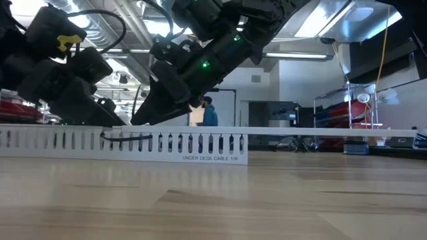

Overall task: Ziptie cables
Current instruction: Close the white cable duct with the lid

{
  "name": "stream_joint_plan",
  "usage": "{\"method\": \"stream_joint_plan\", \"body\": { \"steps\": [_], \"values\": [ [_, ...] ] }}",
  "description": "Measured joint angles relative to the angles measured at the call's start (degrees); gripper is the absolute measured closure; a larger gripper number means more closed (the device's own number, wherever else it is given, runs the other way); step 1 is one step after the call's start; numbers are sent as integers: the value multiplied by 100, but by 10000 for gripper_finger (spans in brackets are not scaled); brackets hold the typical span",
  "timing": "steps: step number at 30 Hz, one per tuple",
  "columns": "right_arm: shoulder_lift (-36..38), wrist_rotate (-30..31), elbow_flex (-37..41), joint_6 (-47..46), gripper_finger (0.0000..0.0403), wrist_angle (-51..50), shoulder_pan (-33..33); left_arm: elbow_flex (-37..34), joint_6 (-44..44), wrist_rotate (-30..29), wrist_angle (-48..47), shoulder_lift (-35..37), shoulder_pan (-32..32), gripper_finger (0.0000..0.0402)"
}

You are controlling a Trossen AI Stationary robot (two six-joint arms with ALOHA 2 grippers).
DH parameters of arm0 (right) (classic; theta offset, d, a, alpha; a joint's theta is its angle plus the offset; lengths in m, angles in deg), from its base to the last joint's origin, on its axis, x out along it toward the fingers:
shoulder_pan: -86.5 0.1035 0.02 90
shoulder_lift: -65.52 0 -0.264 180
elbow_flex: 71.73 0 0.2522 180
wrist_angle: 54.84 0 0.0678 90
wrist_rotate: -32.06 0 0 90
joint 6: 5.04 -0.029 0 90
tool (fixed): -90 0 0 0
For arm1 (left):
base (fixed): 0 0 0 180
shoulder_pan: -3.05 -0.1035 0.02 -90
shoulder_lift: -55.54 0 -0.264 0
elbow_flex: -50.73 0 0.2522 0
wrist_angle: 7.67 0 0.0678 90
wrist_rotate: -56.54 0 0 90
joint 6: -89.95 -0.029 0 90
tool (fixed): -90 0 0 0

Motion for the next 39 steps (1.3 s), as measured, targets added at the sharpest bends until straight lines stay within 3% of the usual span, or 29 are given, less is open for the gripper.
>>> {"method": "stream_joint_plan", "body": {
  "steps": [7, 12, 19, 26, 31, 39],
  "values": [
    [-9, -138, -4, -116, 68, 31, 2, -13, 161, 336, -235, 14, 18, 162],
    [-9, -144, -4, -113, 68, 29, 2, -25, 66, 409, -6, 11, -25, 147],
    [-9, -168, -4, -146, 68, 27, -2, 168, 170, 771, -489, 26, -119, 125],
    [-11, -243, -4, -219, 68, 31, 4, 651, 220, 827, -2050, 229, -41, 119],
    [-11, -242, -2, -236, 68, 29, -2, 876, 273, 944, -2546, 335, -41, 119],
    [-9, -261, 0, -245, 68, -3, -13, 1750, -407, 891, -4008, 842, -93, 119]
  ]
}}
